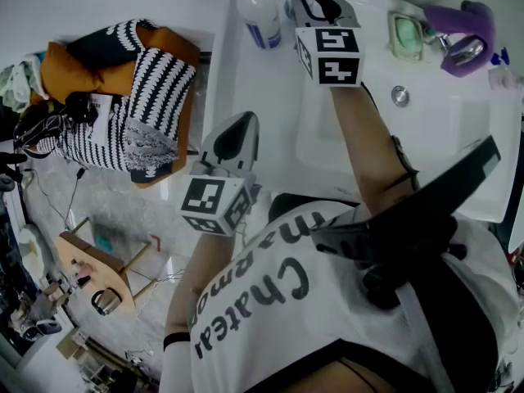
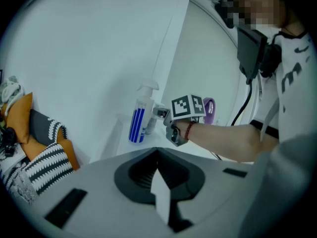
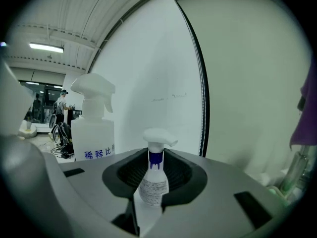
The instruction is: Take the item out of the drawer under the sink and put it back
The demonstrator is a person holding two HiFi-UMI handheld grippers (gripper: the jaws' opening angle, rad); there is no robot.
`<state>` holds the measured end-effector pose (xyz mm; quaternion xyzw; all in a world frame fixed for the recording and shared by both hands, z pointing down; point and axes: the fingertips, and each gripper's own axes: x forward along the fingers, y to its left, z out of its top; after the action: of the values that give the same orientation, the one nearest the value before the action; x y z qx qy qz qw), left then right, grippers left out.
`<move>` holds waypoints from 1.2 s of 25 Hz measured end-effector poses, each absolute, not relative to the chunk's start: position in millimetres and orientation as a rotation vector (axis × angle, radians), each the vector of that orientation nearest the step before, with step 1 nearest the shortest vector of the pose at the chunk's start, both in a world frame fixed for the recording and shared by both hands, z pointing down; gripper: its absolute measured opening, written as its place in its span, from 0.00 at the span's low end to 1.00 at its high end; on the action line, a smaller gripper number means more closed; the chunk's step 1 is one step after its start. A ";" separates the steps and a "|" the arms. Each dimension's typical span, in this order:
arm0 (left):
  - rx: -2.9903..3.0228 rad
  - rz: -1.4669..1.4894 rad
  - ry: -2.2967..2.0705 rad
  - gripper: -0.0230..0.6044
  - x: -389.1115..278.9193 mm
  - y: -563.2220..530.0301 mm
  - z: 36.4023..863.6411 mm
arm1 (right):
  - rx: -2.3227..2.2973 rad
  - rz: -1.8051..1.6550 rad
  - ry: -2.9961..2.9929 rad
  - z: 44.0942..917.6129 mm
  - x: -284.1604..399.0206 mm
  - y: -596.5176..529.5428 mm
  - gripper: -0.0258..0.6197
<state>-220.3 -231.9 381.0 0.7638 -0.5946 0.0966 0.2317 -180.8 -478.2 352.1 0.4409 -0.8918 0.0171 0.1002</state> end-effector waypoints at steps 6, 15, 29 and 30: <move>2.104 0.243 -1.625 0.04 -217.4 -231.1 380.1 | 1.292 0.020 -2.621 351.6 -182.0 -484.5 0.21; 2.092 0.268 -1.621 0.04 -217.9 -231.3 384.0 | 1.268 0.004 -2.637 350.5 -183.3 -486.2 0.20; 2.102 0.281 -1.623 0.04 -217.9 -233.0 382.6 | 1.236 0.094 -2.677 352.6 -184.9 -492.8 0.34; 2.104 0.280 -1.623 0.04 -217.7 -232.9 382.4 | 1.233 0.117 -2.684 353.1 -184.7 -493.4 0.34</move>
<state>-217.7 -232.9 382.4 0.7658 -0.5907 0.1020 0.2330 -184.7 -493.4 353.1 0.4152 -0.9041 0.0395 0.0926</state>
